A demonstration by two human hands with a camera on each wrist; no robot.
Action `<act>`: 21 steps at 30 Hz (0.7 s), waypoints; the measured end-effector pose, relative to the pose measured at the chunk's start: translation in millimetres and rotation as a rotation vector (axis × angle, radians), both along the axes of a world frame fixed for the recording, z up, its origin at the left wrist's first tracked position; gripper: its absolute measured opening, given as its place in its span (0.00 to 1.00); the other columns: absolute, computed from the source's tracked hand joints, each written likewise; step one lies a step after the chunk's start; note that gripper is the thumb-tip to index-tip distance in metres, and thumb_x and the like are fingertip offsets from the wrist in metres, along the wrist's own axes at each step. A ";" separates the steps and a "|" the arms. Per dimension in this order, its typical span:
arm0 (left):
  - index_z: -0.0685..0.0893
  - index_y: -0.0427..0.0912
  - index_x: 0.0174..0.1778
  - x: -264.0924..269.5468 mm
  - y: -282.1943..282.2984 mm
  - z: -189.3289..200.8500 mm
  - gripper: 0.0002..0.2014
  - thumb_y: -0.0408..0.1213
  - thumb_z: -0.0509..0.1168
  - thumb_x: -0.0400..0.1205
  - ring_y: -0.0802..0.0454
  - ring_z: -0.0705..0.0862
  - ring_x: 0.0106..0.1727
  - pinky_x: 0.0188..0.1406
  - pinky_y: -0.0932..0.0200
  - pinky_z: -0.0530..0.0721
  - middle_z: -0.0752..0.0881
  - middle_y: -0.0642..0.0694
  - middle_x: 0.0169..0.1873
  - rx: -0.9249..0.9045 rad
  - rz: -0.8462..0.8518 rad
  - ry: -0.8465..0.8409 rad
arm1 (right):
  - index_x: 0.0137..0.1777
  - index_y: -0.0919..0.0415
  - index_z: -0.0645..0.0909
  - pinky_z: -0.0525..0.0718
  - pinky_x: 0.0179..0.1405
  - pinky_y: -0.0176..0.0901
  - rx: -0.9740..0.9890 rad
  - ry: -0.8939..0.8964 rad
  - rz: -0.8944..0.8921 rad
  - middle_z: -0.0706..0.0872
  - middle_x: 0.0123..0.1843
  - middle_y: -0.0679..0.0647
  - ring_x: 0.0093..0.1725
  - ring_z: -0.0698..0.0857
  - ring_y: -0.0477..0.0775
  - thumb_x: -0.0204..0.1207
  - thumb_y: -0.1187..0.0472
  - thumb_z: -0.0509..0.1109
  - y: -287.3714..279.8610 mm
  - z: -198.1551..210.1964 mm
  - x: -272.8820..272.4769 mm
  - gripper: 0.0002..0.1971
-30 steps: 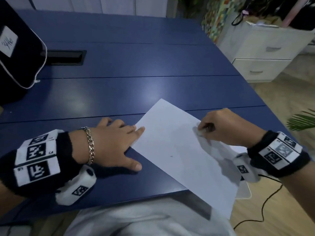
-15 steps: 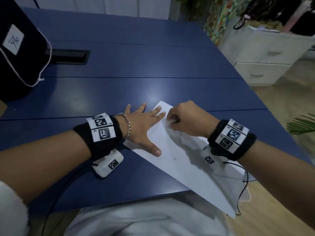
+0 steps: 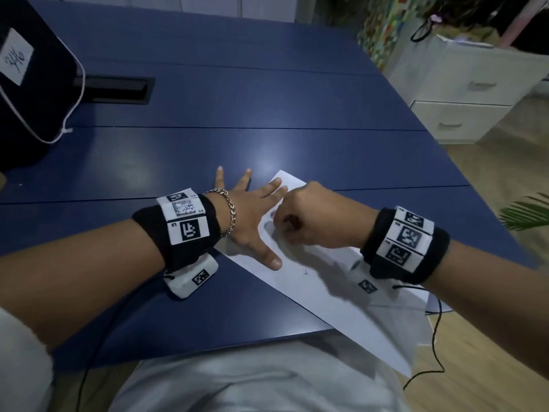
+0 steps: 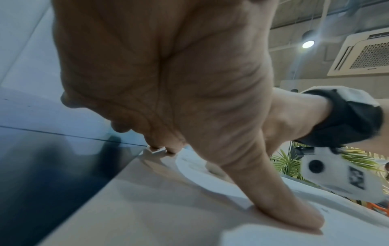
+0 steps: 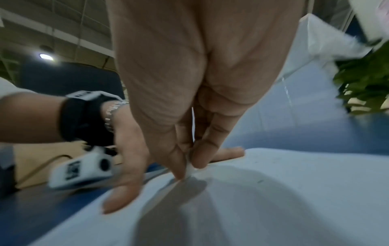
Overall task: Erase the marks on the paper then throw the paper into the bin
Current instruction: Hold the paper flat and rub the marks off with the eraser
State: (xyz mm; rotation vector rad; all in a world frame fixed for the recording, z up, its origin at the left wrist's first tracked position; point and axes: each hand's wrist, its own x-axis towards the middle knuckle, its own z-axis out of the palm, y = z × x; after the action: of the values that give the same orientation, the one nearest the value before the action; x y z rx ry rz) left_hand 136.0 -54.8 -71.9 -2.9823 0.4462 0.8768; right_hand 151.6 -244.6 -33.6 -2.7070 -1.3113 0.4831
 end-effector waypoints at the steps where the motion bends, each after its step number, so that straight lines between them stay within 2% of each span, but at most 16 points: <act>1: 0.26 0.66 0.88 0.2 -0.4 0.4 0.80 0.94 0.62 0.46 0.34 0.25 0.89 0.70 0.07 0.25 0.26 0.70 0.87 0.000 -0.001 0.001 | 0.33 0.53 0.81 0.67 0.29 0.32 -0.021 0.009 0.010 0.81 0.31 0.46 0.30 0.76 0.46 0.71 0.62 0.73 -0.6 0.6 1.6 0.07; 3: 0.24 0.65 0.87 0.1 -1.2 2.1 0.80 0.93 0.63 0.48 0.34 0.24 0.89 0.71 0.08 0.26 0.25 0.70 0.86 0.011 0.004 0.012 | 0.38 0.54 0.87 0.77 0.33 0.36 -0.011 -0.050 -0.075 0.87 0.34 0.48 0.33 0.83 0.50 0.72 0.61 0.73 -3.8 2.4 16.0 0.03; 5: 0.23 0.64 0.87 -0.1 -1.7 3.6 0.80 0.93 0.63 0.49 0.35 0.24 0.88 0.71 0.08 0.25 0.25 0.70 0.86 0.019 0.009 0.020 | 0.46 0.56 0.92 0.86 0.40 0.48 0.045 -0.085 -0.165 0.91 0.39 0.52 0.39 0.87 0.56 0.74 0.61 0.74 -7.9 2.2 26.3 0.05; 6: 0.23 0.65 0.87 -0.7 -1.7 4.1 0.80 0.93 0.63 0.49 0.35 0.24 0.88 0.71 0.08 0.25 0.24 0.70 0.86 0.020 0.009 0.020 | 0.46 0.57 0.91 0.85 0.40 0.50 0.056 -0.089 -0.169 0.91 0.38 0.51 0.38 0.86 0.55 0.74 0.61 0.74 -6.9 1.5 24.6 0.05; 7: 0.23 0.65 0.87 -0.6 -1.4 4.1 0.80 0.93 0.63 0.48 0.34 0.24 0.88 0.71 0.08 0.25 0.24 0.70 0.86 0.019 0.009 0.018 | 0.42 0.57 0.89 0.81 0.36 0.46 0.060 -0.079 -0.143 0.88 0.35 0.49 0.34 0.84 0.50 0.73 0.61 0.74 -4.4 0.1 19.4 0.03; 9: 0.23 0.65 0.87 -0.5 -1.0 3.8 0.80 0.93 0.64 0.49 0.35 0.24 0.89 0.71 0.08 0.26 0.25 0.70 0.86 0.020 0.007 0.019 | 0.34 0.53 0.82 0.69 0.30 0.32 0.047 -0.018 -0.054 0.81 0.29 0.45 0.29 0.78 0.44 0.72 0.62 0.74 0.9 -0.1 4.4 0.07; 10: 0.23 0.65 0.87 -0.2 -1.4 3.7 0.80 0.92 0.64 0.49 0.35 0.24 0.89 0.71 0.08 0.26 0.25 0.70 0.86 0.023 0.004 0.020 | 0.34 0.51 0.82 0.67 0.29 0.29 0.035 0.006 -0.034 0.79 0.28 0.43 0.29 0.78 0.42 0.72 0.62 0.74 0.0 0.0 3.4 0.08; 12: 0.23 0.64 0.87 0.2 -2.3 4.2 0.80 0.93 0.64 0.50 0.35 0.24 0.89 0.72 0.09 0.26 0.25 0.70 0.86 0.032 -0.001 0.024 | 0.42 0.52 0.90 0.71 0.33 0.26 0.036 -0.020 -0.088 0.86 0.33 0.41 0.33 0.82 0.42 0.73 0.62 0.75 -6.8 1.3 15.9 0.04; 14: 0.22 0.64 0.87 0.3 -2.6 4.1 0.79 0.92 0.64 0.50 0.35 0.25 0.89 0.72 0.09 0.26 0.24 0.70 0.86 0.036 -0.001 0.028 | 0.53 0.55 0.94 0.78 0.38 0.29 0.075 -0.043 -0.181 0.89 0.40 0.41 0.41 0.88 0.47 0.74 0.62 0.77 -17.4 2.1 31.7 0.09; 15: 0.22 0.64 0.86 0.7 -1.9 4.6 0.79 0.92 0.64 0.51 0.35 0.25 0.89 0.72 0.09 0.26 0.24 0.69 0.86 0.037 -0.004 0.029 | 0.55 0.55 0.94 0.79 0.40 0.30 0.082 -0.040 -0.208 0.89 0.41 0.41 0.43 0.89 0.48 0.75 0.62 0.78 -21.2 2.2 36.3 0.10; 19: 0.22 0.64 0.86 4.1 0.6 7.5 0.79 0.92 0.64 0.51 0.35 0.23 0.88 0.72 0.08 0.27 0.23 0.66 0.86 0.048 -0.039 0.045 | 0.54 0.54 0.94 0.88 0.47 0.44 0.102 -0.034 -0.202 0.92 0.43 0.44 0.44 0.90 0.49 0.75 0.62 0.77 -22.8 -0.1 35.7 0.09; 21: 0.22 0.65 0.86 4.8 -0.5 5.2 0.78 0.92 0.63 0.53 0.35 0.21 0.87 0.72 0.07 0.28 0.22 0.65 0.86 0.026 -0.037 0.058 | 0.54 0.55 0.94 0.88 0.46 0.43 0.103 -0.032 -0.200 0.92 0.44 0.45 0.43 0.89 0.50 0.76 0.63 0.77 -22.6 0.6 34.1 0.09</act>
State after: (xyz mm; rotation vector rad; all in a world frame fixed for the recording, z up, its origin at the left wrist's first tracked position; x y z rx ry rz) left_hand 140.8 -55.4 -66.7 -2.9219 0.4857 0.9599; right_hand 185.8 -267.2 -33.0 -2.7318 -1.0257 0.3434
